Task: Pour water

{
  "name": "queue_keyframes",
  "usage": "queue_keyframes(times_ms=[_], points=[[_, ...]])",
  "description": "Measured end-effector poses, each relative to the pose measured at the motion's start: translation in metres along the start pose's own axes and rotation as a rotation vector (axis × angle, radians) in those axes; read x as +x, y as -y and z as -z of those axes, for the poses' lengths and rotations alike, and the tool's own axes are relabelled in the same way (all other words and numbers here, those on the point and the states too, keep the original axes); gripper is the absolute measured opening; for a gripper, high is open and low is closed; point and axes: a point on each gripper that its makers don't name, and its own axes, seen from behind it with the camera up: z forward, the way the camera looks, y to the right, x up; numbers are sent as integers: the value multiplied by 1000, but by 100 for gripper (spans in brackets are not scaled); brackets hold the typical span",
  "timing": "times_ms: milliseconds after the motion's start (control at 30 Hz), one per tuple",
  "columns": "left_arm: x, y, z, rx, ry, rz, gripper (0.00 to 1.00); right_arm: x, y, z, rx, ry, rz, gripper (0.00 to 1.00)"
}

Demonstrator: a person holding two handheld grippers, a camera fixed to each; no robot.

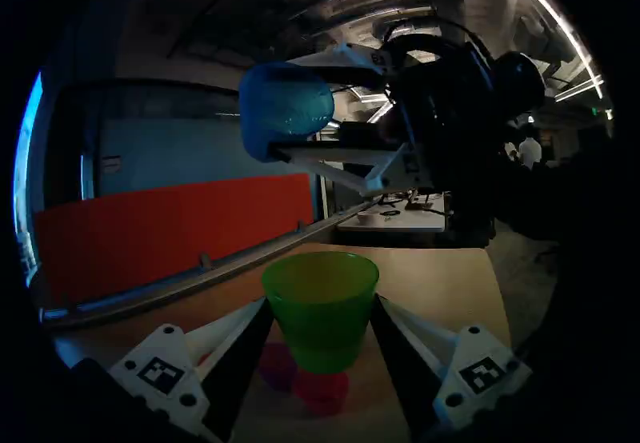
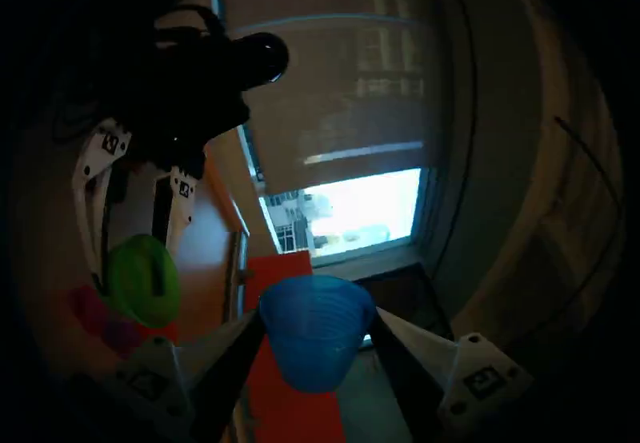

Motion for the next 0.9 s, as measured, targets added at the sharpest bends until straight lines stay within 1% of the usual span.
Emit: queue_keyframes(times_ms=[200,367,567,667,767,900], points=[[0,1,1,6,3,-2,82,-4,11,4,14,-6,-196,90],[0,2,2,11,7,-7,82,-7,23,7,34,0,-334,90],[-1,3,3,14,10,-6,82,-7,29,9,42,3,-523,91],[-1,4,4,19,14,-10,82,-6,34,11,50,5,-623,90],[-1,5,5,20,15,-11,82,-3,39,12,72,7,-732,91],[0,6,5,21,15,-10,82,0,40,11,86,10,-878,90]])
